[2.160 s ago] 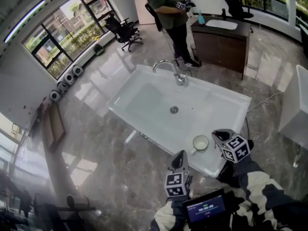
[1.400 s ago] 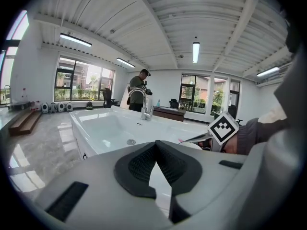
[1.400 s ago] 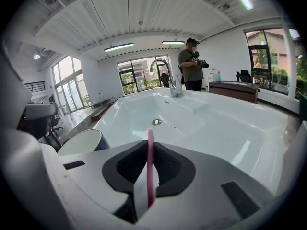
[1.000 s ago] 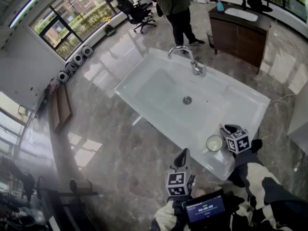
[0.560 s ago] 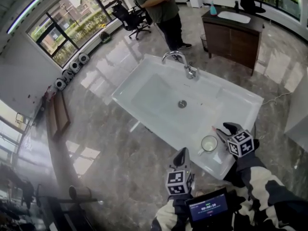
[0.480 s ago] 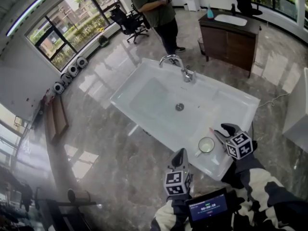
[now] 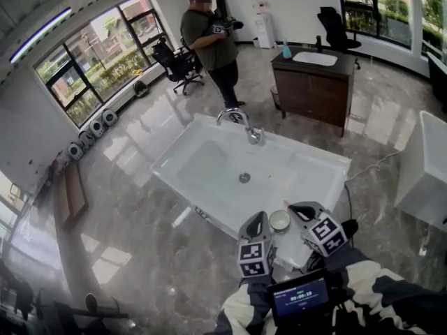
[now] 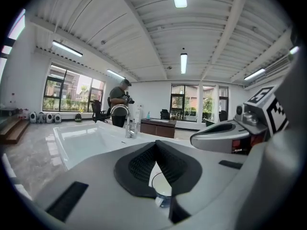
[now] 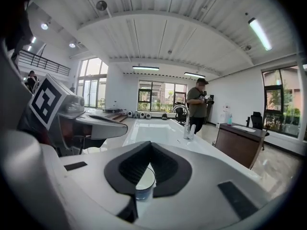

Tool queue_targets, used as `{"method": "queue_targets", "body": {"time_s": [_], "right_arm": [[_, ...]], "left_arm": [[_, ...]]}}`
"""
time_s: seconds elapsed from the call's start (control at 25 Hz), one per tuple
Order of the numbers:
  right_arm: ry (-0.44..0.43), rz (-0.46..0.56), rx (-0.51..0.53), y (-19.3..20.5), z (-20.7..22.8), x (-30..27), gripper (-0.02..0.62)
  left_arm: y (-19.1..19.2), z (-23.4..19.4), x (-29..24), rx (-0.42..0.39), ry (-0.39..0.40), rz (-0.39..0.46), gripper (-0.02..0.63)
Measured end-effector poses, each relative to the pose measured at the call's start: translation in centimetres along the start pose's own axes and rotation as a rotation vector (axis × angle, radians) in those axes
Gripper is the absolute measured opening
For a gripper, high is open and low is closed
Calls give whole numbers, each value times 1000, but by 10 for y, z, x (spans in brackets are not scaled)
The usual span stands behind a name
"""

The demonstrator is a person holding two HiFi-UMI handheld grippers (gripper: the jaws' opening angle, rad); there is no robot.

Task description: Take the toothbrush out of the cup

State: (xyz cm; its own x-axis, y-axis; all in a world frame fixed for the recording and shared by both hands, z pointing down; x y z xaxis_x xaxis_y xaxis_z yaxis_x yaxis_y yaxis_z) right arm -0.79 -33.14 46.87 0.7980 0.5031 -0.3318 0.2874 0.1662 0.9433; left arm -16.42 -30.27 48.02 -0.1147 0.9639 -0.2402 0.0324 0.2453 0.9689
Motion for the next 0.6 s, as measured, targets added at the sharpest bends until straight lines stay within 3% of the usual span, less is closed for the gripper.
{"method": "queue_targets", "body": {"time_s": [0.24,0.6], "right_arm": [[76,11,-26,4,14,13,2],[75,9,-29,6,9,19,0]], "left_arm": [[-7,12,5,-44,13,15,5],[-7,17,16,-58,13,12,5]]}}
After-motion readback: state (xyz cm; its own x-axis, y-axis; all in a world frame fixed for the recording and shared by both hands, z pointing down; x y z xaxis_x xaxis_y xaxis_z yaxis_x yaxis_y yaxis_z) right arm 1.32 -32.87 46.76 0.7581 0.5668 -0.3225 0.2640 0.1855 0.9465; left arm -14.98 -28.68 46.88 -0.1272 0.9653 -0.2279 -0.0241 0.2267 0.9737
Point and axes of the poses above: the fingertips, and each gripper's own axes: x backward along the fingers, z to its right, y out of its underside, the point moved 8 cm from there along x, backward along the fingers, and after that the axes turned 8 degrees about -y, right-handed, at the moved point
